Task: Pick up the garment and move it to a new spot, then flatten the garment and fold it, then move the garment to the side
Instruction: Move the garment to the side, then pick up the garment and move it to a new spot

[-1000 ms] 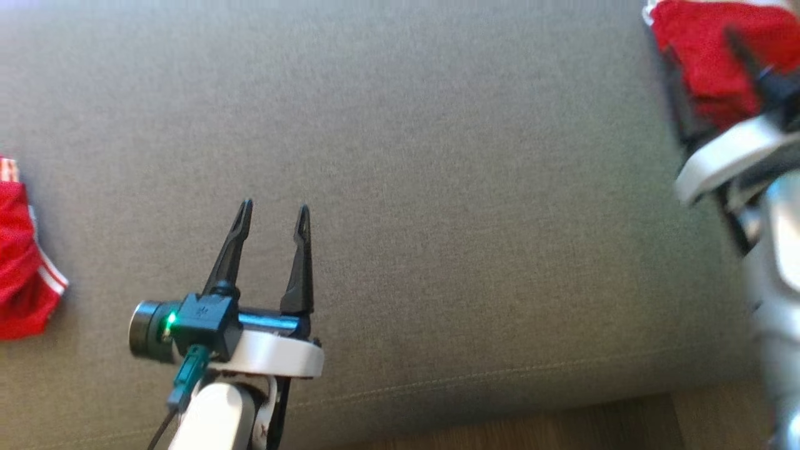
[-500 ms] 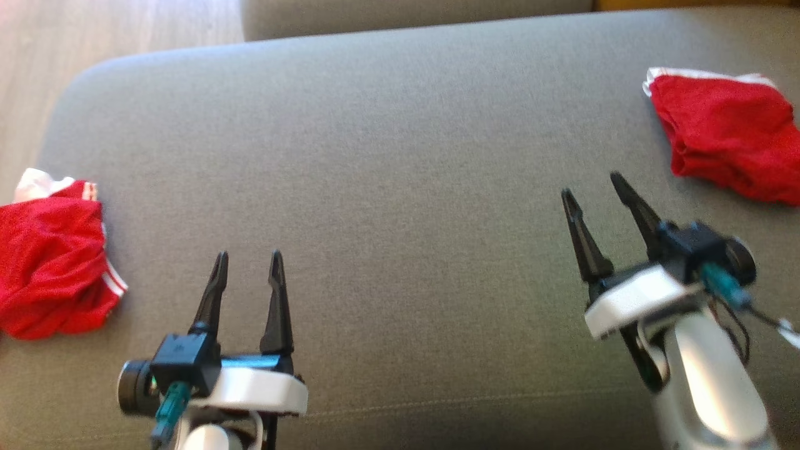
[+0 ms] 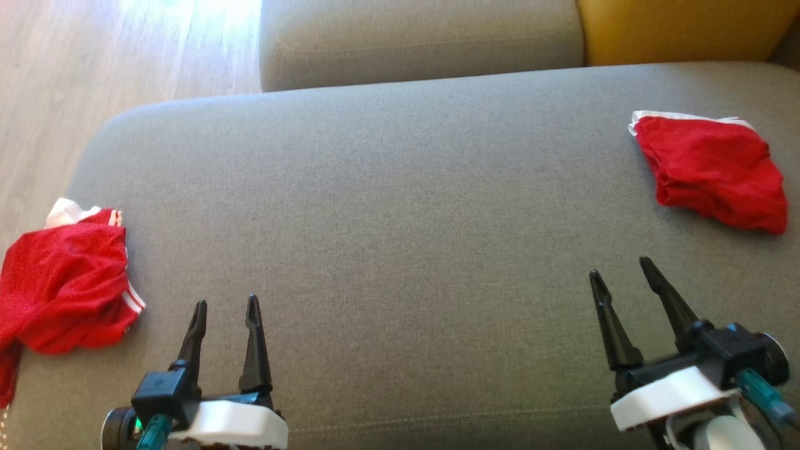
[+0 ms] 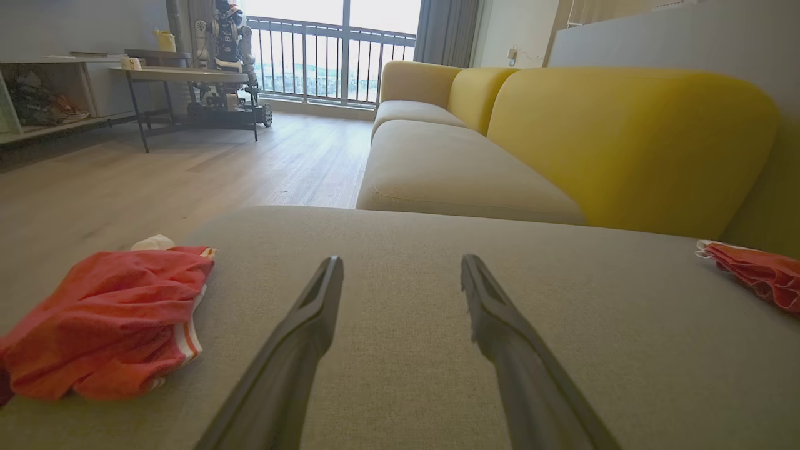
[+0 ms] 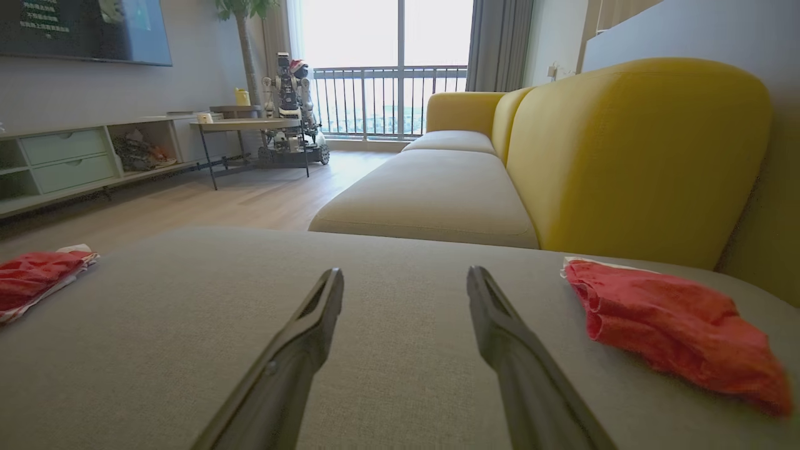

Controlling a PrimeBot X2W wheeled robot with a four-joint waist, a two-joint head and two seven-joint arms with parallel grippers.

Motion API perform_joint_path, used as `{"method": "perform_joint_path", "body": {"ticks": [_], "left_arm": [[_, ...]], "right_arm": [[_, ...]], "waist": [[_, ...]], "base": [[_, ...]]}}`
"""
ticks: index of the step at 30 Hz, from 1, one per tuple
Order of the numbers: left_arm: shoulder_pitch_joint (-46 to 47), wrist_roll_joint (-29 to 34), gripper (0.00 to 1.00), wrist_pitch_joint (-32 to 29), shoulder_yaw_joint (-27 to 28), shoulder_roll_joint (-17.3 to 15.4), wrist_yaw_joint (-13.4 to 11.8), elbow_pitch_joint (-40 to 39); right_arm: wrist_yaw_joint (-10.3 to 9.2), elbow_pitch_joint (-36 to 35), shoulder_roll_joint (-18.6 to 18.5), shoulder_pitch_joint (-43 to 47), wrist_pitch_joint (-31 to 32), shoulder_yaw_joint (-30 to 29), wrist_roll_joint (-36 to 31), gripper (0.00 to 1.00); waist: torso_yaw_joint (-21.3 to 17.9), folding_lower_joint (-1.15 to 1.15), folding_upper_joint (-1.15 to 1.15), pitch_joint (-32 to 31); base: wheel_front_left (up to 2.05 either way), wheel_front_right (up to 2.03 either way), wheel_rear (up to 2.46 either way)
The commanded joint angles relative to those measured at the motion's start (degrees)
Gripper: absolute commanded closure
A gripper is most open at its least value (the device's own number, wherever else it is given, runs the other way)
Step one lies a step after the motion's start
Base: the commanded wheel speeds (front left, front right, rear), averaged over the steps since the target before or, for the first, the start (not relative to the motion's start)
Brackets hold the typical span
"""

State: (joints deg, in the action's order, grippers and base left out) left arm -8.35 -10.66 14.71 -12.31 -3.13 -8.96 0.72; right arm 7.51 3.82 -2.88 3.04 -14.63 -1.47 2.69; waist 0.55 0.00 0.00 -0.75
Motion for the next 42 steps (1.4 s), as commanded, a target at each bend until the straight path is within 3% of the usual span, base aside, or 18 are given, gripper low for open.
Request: {"method": "perform_joint_path", "body": {"ticks": [1, 27, 34, 42], "left_arm": [[1.32, 0.51, 0.0, 0.29, 2.18, 0.25, 0.47, -1.53], [-0.37, 2.23, 0.0, 0.29, 2.39, 0.25, 0.85, -0.44], [-0.18, 2.58, 0.0, 0.29, 2.61, 0.25, 0.54, -0.36], [-1.04, 2.96, 0.0, 0.29, 2.73, 0.25, 0.4, -0.65]], "right_arm": [[-0.02, -2.32, 0.0, -1.25, -0.37, 0.77, 0.34, 0.0], [-0.02, -1.3, 0.0, 1.04, -0.37, 1.33, 1.58, 0.0], [-0.02, -1.24, 0.0, 1.54, -0.37, 2.42, 1.89, 0.0], [-0.02, -1.2, 0.0, 2.8, -0.37, 3.06, 3.09, 0.0]], "waist": [[-0.2, 0.0, 0.0, -0.64], [0.54, 0.0, 0.0, -2.09], [4.19, 0.0, 0.0, -2.51], [11.57, 0.0, 0.0, -3.38]], "base": [[0.0, 0.0, 0.0], [0.0, 0.0, 0.0], [0.0, 0.0, 0.0], [0.0, 0.0, 0.0]]}}
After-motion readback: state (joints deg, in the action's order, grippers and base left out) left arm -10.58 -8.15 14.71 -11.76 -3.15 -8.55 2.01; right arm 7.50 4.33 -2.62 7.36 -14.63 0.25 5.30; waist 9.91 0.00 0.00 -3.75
